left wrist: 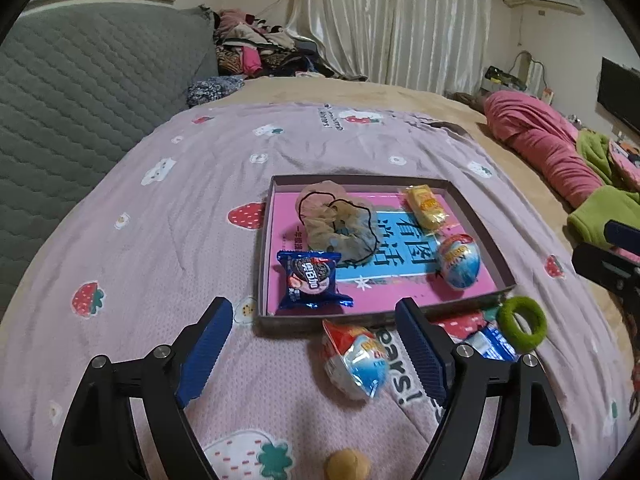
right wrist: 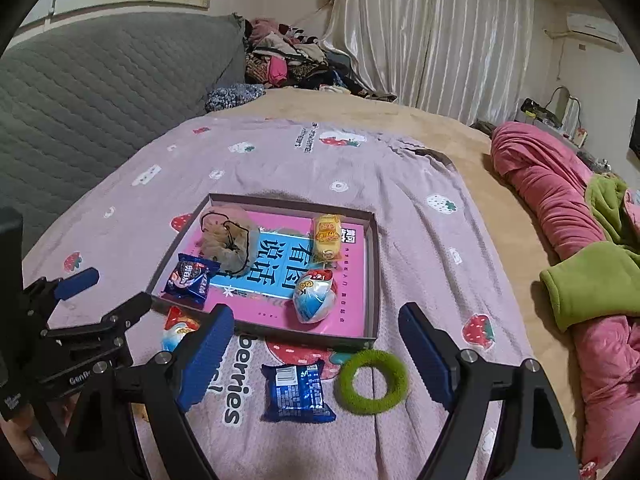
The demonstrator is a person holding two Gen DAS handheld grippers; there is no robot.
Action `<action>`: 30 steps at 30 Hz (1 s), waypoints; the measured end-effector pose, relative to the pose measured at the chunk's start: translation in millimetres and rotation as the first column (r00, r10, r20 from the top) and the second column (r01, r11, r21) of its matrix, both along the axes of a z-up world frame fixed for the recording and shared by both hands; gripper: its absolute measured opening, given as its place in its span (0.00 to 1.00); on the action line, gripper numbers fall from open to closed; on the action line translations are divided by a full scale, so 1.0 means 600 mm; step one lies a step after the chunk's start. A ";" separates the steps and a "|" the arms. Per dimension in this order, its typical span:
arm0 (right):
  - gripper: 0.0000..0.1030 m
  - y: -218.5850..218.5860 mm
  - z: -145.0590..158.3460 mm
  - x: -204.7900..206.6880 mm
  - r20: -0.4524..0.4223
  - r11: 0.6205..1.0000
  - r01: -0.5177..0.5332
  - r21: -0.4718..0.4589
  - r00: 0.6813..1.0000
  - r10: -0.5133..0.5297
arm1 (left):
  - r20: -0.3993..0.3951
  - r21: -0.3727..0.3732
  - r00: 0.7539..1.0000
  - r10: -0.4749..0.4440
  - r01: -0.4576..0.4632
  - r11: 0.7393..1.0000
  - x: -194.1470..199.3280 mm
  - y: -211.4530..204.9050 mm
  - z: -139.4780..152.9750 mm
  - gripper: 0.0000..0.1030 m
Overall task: Organize objects
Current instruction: 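Open both grippers and withdraw them from the tray, then move both grippers back toward the remaining snack pack, egg and ball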
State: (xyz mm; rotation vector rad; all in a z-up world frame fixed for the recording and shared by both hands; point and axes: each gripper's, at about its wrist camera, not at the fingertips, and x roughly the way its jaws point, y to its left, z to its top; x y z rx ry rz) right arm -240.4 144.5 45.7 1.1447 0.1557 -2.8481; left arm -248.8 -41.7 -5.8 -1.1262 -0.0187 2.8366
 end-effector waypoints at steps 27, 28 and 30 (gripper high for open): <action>0.86 -0.025 0.079 0.122 -0.072 0.997 -0.047 -0.059 0.996 0.042 | -0.095 -0.001 0.995 0.020 -0.020 1.000 0.166 -0.030 0.124 0.82; 0.86 -0.027 0.082 0.128 -0.076 0.997 -0.052 -0.059 0.996 0.047 | -0.099 -0.006 0.995 0.023 -0.024 1.000 0.173 -0.033 0.127 0.82; 0.86 -0.029 0.086 0.138 -0.083 0.997 -0.051 -0.058 0.995 0.046 | -0.101 -0.005 0.994 0.031 -0.032 0.999 0.185 -0.038 0.130 0.82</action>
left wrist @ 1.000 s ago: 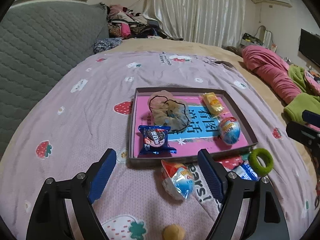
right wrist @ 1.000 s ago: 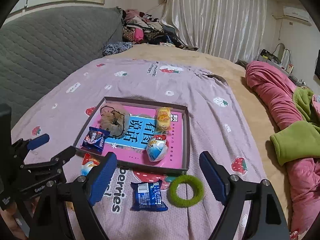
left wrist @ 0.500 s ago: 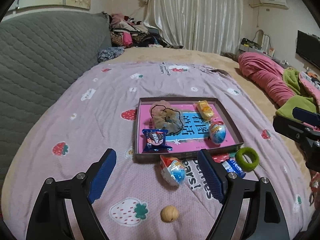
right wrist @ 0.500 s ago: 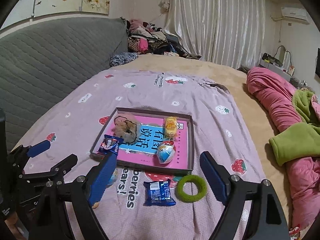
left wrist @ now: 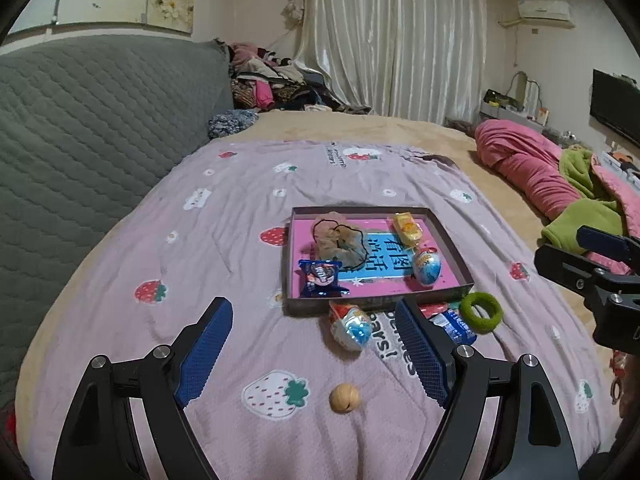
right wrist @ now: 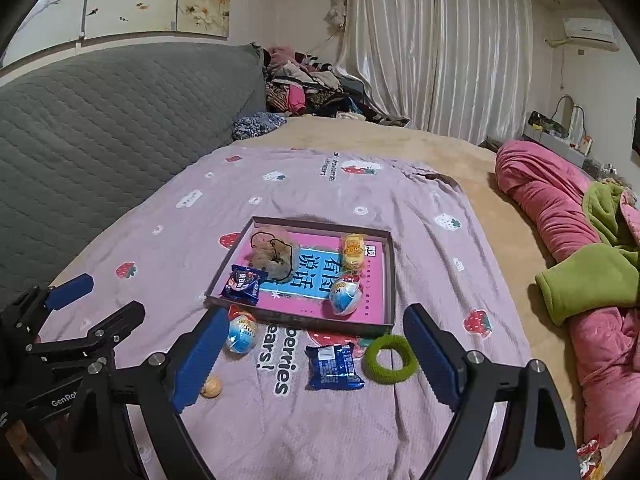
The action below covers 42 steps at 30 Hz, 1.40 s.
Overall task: Organize objects
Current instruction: 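Move both grippers back toward the remaining snack pack, egg and ball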
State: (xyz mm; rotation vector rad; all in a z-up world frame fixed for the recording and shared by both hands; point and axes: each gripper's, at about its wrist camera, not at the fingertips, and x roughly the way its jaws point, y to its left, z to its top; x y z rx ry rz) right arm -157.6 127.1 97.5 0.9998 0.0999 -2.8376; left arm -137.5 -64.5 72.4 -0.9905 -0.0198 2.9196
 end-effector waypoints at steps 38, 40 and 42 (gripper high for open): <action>0.96 -0.013 -0.007 0.087 0.010 0.999 0.007 0.035 1.000 -0.007 | -0.002 0.027 1.000 -0.020 0.020 0.999 0.097 -0.013 0.000 0.82; 0.96 -0.010 -0.014 0.089 0.020 1.000 0.010 0.030 1.000 -0.010 | 0.000 0.037 1.000 -0.028 0.028 0.999 0.103 -0.011 -0.001 0.82; 0.96 -0.008 -0.016 0.092 0.020 1.000 0.008 0.023 1.000 -0.009 | -0.004 0.027 1.000 -0.027 0.028 0.999 0.107 -0.009 -0.003 0.82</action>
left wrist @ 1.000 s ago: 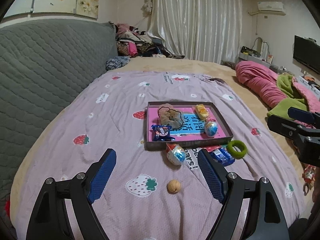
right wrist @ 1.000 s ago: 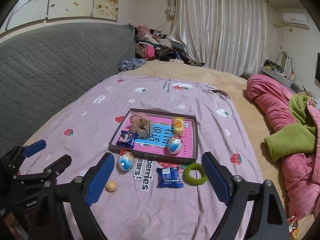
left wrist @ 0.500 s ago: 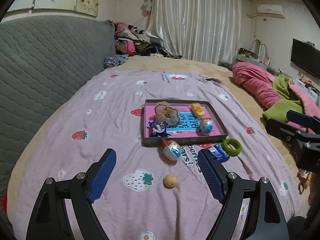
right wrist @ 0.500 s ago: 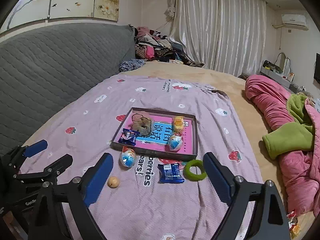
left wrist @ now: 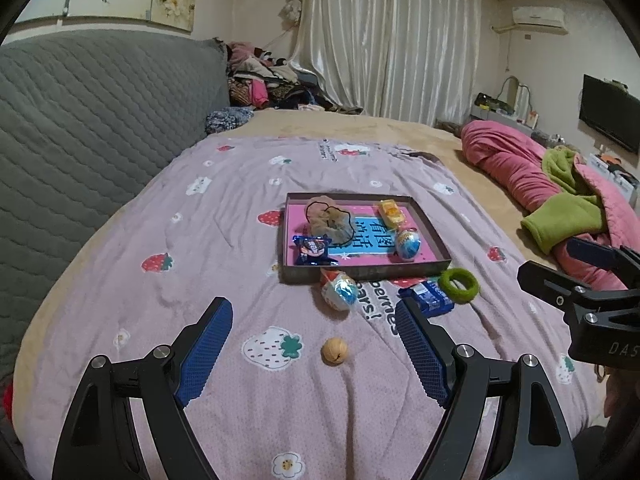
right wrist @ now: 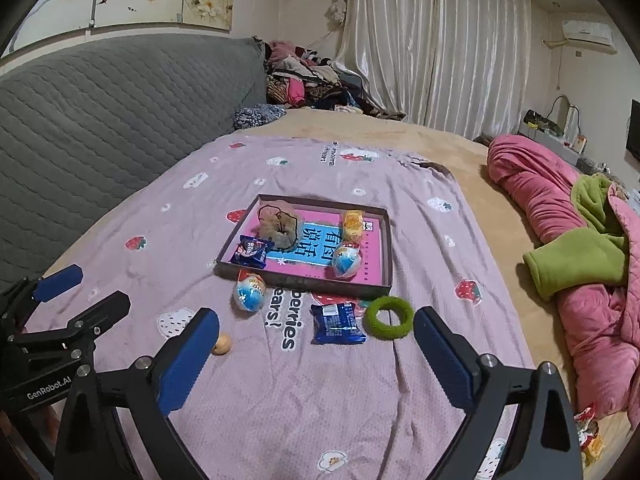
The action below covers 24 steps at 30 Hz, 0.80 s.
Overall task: Organize objects
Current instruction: 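Move both grippers back toward the remaining snack pack, egg and ball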
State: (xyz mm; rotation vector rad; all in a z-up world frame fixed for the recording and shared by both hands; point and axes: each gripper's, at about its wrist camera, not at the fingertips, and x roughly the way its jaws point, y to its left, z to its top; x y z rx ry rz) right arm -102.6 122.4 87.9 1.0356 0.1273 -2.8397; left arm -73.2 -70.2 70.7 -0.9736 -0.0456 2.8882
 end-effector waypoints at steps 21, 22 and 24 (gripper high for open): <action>0.96 0.024 -0.014 0.025 0.003 1.000 0.017 -0.012 1.000 -0.017 | 0.046 -0.024 0.999 -0.003 0.004 1.000 0.017 0.012 -0.046 0.82; 0.96 0.025 -0.016 0.027 0.003 1.000 0.015 -0.013 1.000 -0.015 | 0.049 -0.026 0.999 -0.004 0.005 1.000 0.018 0.013 -0.049 0.82; 0.96 0.027 -0.020 0.027 0.008 1.000 0.012 -0.011 1.000 -0.012 | 0.053 -0.022 0.999 -0.007 0.009 1.000 0.018 0.014 -0.053 0.82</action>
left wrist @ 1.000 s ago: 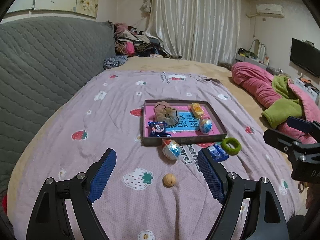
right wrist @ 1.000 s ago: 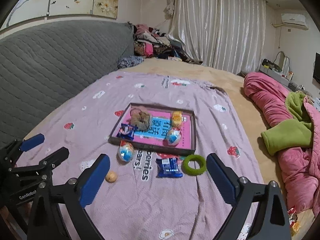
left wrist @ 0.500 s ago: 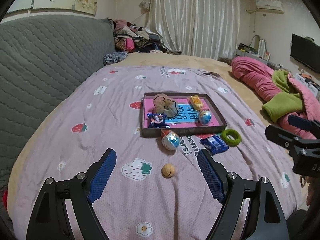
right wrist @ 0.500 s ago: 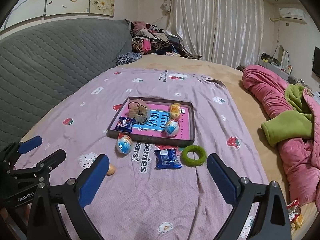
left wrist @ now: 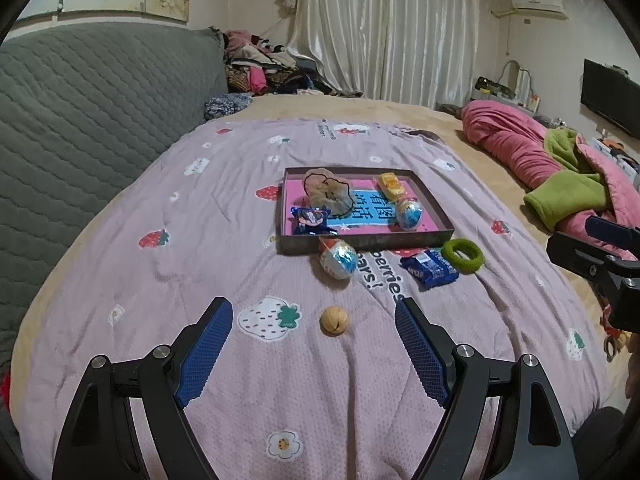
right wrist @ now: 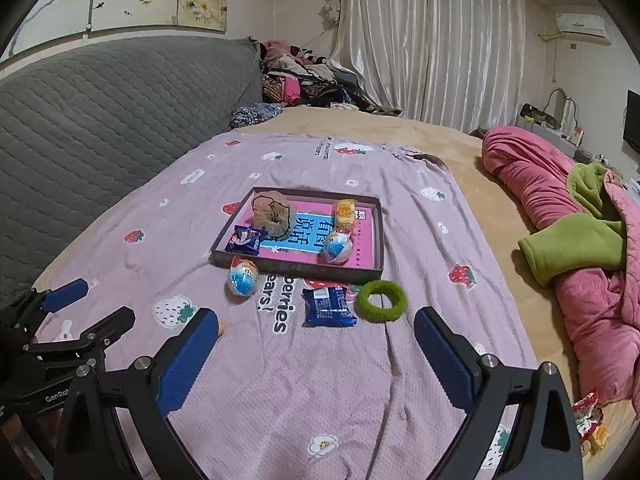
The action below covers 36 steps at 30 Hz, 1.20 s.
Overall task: Organize objects
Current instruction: 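Move both grippers back toward the remaining snack pack, egg and ball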
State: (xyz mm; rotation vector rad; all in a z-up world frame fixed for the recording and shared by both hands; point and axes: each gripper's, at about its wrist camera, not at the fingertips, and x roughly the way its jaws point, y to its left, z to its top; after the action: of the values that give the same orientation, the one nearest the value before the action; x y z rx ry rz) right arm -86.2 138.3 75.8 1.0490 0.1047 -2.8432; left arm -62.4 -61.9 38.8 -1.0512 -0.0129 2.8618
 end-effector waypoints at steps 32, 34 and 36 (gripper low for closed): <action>0.96 -0.007 -0.134 -0.044 0.093 0.999 -0.039 0.018 0.995 0.037 | 0.113 -0.011 0.993 -0.021 0.022 1.000 -0.053 0.018 -0.113 0.82; 0.96 -0.004 -0.140 -0.048 0.095 0.999 -0.039 0.013 0.995 0.038 | 0.117 -0.010 0.993 -0.020 0.022 1.000 -0.055 0.019 -0.118 0.82; 0.96 -0.002 -0.146 -0.052 0.100 0.999 -0.037 0.009 0.994 0.036 | 0.121 -0.008 0.992 -0.024 0.025 1.000 -0.057 0.022 -0.121 0.82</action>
State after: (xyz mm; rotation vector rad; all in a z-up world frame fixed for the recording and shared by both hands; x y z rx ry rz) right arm -117.4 137.2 -12.0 1.1767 0.1295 -2.7553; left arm -96.8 -48.9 -33.5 -1.2160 0.0051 2.7748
